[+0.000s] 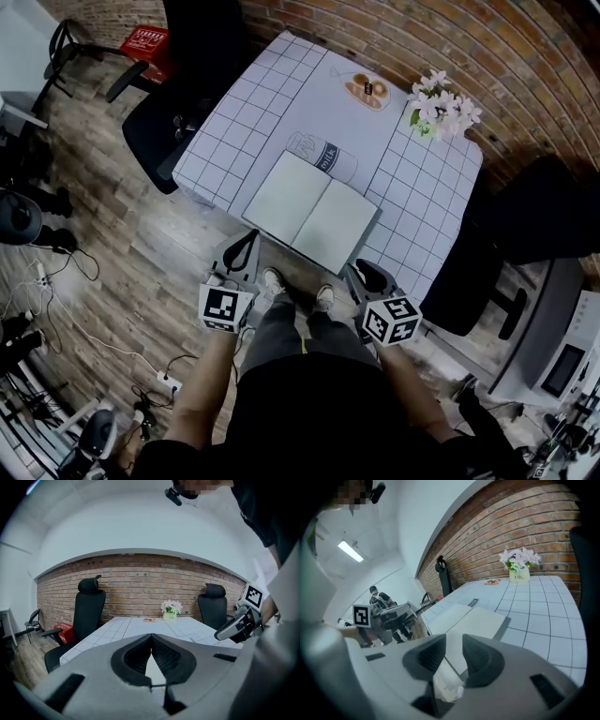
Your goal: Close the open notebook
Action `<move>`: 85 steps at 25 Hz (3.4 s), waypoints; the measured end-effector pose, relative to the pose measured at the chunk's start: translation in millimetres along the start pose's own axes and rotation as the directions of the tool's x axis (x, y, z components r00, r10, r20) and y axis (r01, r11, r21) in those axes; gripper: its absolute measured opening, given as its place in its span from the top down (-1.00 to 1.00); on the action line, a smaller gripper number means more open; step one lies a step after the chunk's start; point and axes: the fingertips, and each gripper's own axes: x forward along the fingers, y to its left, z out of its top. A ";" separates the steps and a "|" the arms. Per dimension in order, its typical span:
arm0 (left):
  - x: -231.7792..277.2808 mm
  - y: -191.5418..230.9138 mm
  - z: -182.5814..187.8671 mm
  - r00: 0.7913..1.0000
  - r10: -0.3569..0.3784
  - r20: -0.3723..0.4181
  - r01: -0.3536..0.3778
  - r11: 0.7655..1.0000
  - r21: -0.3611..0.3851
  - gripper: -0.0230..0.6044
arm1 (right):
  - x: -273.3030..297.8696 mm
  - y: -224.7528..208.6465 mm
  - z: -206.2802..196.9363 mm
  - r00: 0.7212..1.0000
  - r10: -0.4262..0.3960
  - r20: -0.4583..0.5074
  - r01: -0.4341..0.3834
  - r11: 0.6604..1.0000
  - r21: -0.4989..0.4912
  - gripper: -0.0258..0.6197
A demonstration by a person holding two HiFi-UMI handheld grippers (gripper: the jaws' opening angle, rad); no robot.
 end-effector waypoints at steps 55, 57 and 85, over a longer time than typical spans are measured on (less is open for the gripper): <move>103.7 82.7 -139.1 0.911 -0.111 -0.396 0.147 0.987 0.061 0.85 | 37.2 -39.0 -79.3 0.951 -0.277 -0.137 0.309 0.873 0.376 0.32; 102.1 83.3 -140.5 0.909 -0.110 -0.402 0.144 0.988 0.055 0.85 | 39.4 -38.8 -81.4 0.946 -0.284 -0.158 0.323 0.874 0.364 0.41; 102.0 82.2 -133.1 0.904 -0.113 -0.412 0.150 0.987 0.056 0.85 | 39.8 -42.7 -74.2 0.961 -0.256 -0.107 0.277 0.862 0.425 0.82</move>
